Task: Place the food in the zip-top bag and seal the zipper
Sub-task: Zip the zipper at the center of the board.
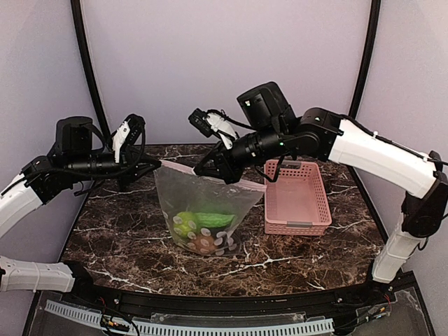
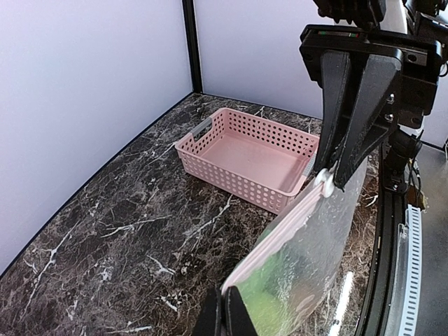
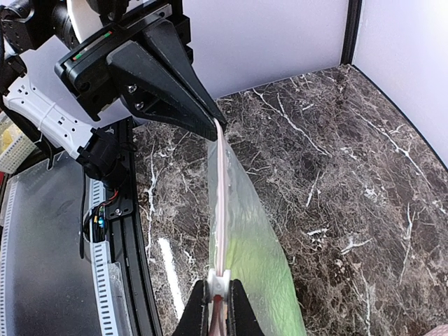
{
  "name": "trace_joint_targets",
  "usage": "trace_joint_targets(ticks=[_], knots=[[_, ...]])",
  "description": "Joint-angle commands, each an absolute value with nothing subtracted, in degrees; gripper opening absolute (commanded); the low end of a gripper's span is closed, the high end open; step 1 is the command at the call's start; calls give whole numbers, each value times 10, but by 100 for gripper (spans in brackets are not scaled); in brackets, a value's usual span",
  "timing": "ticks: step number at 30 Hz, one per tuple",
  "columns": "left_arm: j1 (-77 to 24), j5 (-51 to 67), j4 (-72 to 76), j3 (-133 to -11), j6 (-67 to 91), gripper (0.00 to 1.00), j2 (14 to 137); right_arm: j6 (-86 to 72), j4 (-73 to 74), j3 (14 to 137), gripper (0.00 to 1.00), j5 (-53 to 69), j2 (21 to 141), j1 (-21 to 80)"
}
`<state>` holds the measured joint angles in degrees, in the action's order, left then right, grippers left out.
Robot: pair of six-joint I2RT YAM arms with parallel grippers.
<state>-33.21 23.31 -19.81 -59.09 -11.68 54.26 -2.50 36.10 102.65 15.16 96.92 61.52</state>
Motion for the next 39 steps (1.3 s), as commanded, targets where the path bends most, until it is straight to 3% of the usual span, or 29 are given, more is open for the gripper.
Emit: trace_joint_targets(ticks=[1, 26, 32, 34, 35, 39], knots=[[-305, 169, -187, -585, -107, 1, 521, -33, 417, 1012, 0, 144, 942, 609], [-286, 170, -182, -582, -103, 1, 515, -36, 426, 1000, 0, 135, 933, 608], [-286, 369, -169, -566, -119, 2, 518, -43, 398, 1010, 0, 164, 946, 608], [-286, 398, -168, -568, -116, 12, 526, -42, 393, 1018, 0, 173, 952, 607], [-286, 403, -167, -568, -116, 28, 531, -41, 391, 1021, 0, 176, 955, 608], [-286, 427, -160, -572, -105, 58, 549, -38, 387, 1029, 0, 191, 965, 608]])
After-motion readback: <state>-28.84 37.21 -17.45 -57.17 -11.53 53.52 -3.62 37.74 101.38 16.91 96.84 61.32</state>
